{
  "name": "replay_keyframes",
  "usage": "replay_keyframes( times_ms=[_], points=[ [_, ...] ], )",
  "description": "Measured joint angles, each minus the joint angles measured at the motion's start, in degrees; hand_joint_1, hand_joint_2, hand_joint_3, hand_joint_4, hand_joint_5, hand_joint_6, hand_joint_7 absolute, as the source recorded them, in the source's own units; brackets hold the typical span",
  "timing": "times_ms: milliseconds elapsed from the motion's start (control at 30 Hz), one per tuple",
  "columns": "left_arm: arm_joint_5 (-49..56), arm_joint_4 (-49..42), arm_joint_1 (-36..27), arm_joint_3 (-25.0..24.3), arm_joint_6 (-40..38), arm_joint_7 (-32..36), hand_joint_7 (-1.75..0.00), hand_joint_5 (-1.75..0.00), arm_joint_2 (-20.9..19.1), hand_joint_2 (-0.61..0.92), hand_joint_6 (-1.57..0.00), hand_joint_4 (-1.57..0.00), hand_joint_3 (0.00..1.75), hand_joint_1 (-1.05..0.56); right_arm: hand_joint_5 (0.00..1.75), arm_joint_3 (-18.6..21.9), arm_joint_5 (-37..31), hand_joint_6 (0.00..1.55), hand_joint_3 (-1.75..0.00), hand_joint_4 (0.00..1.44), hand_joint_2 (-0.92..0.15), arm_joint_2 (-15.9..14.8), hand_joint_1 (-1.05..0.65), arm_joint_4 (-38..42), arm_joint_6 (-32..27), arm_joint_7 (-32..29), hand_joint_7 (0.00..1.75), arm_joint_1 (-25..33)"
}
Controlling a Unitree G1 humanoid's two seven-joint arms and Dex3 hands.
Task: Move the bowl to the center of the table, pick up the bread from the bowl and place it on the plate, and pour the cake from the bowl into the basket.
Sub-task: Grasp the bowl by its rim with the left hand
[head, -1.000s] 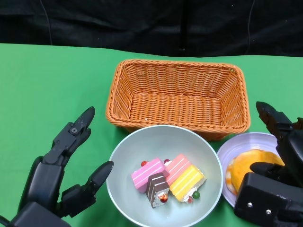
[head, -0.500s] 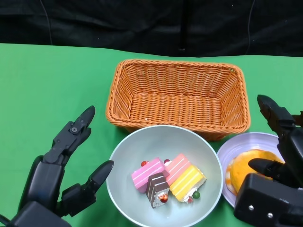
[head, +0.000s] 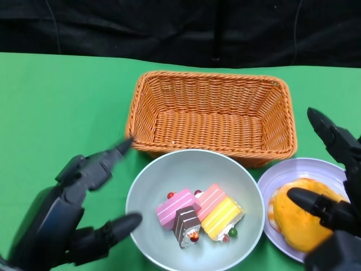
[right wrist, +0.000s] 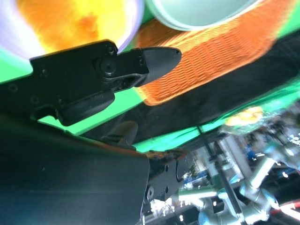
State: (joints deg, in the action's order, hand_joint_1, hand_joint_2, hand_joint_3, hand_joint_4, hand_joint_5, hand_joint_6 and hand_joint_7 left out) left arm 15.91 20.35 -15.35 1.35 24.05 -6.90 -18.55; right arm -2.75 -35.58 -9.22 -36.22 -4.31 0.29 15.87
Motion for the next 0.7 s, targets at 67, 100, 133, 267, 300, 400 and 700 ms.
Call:
replay_keyframes(
  times_ms=[67,100,133,267,300,400,700],
  points=[
    [0.2,-0.7,0.6,-0.3,3.2,-1.0,-0.08,-0.66,-2.1,0.92,-0.43,-0.02,0.25,-0.56,0.95,0.7,3.4,0.49,-0.17,0.47,-0.92,0.9,-0.29,-0.1,2.1,-0.8,0.26,1.1],
    [0.4,-0.9,0.8,-0.3,4.5,-1.2,-0.09,-0.66,-2.9,0.92,-0.44,-0.03,0.24,-0.57,0.96,1.1,5.1,0.51,-0.17,0.48,-0.92,1.1,-0.27,-0.1,3.8,-1.5,0.28,1.5],
    [1.0,-0.9,1.0,-0.3,5.7,-1.4,-0.09,-0.67,-3.7,0.92,-0.44,-0.04,0.23,-0.59,1.02,1.6,7.2,0.55,-0.20,0.49,-0.92,1.7,-0.22,0.2,6.0,-2.2,0.33,1.8],
    [4.7,-1.0,1.5,-0.8,11.2,-1.6,-0.08,-0.70,-6.5,0.92,-0.45,-0.08,0.19,-0.60,1.19,2.8,17.0,0.43,-0.52,0.50,-0.77,4.7,-0.15,2.0,13.9,-4.2,0.88,2.9],
    [5.3,-1.0,1.6,-0.9,12.4,-1.6,-0.08,-0.70,-6.9,0.92,-0.45,-0.08,0.18,-0.60,1.20,2.8,18.2,0.42,-0.57,0.50,-0.74,5.2,-0.14,2.4,14.9,-4.4,0.92,3.1],
    [8.7,-1.1,2.6,-1.4,14.8,-1.5,-0.08,-0.71,-7.9,0.92,-0.46,-0.12,0.16,-0.60,1.30,2.9,22.2,0.49,-0.84,0.55,-0.61,5.8,-0.14,2.8,15.9,-4.2,1.06,3.9],
    [18.2,-1.4,4.3,-2.2,20.2,-1.6,-0.05,-0.54,-11.7,0.81,-0.49,-0.24,0.03,-0.46,1.64,2.2,35.0,0.77,-1.36,0.86,-0.48,7.9,0.04,0.9,15.5,-1.0,1.40,6.9]
  ],
)
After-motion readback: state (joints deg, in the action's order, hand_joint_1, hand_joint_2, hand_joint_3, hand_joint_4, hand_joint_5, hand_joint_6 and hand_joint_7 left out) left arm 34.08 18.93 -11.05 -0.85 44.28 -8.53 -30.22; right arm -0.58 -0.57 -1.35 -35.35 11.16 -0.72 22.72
